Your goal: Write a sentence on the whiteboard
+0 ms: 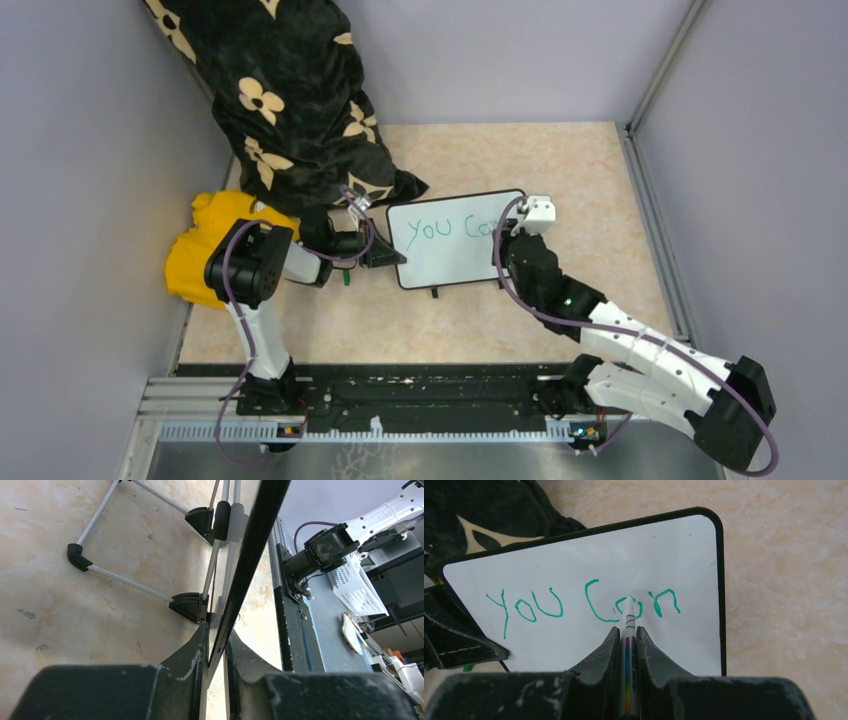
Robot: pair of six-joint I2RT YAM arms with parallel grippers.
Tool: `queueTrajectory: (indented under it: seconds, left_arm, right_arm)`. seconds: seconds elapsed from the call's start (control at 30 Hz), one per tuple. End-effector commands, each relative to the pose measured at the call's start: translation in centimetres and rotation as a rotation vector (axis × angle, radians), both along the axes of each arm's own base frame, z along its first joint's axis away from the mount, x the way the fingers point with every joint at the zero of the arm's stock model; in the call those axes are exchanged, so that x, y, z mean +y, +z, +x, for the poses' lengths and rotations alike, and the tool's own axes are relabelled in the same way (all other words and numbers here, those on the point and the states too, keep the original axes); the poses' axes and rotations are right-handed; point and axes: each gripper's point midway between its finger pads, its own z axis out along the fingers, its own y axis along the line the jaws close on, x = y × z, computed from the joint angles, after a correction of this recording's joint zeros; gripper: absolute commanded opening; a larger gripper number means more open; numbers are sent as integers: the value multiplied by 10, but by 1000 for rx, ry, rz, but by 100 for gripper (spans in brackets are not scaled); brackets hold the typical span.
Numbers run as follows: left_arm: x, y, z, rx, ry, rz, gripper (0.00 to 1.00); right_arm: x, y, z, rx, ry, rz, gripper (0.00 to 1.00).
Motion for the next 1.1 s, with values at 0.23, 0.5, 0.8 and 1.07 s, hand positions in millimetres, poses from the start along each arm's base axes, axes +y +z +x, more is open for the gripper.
queueTrajectory:
  seconds: [0.23,0.5,0.8,1.07]
  left_arm:
    - [0,-9,1,35,18,18,19]
    - [0,-10,1,36,19,20,19]
    - [0,-10,1,37,19,20,18]
    - [0,-10,1,35,19,20,18]
  right_arm:
    - [3,18,11,-50,-28,58,0]
    - [-2,9,10,-34,-39,48,0]
    - [-4,-3,11,-12,-43,39,0]
    - [-8,-12,7,10,-49,30,0]
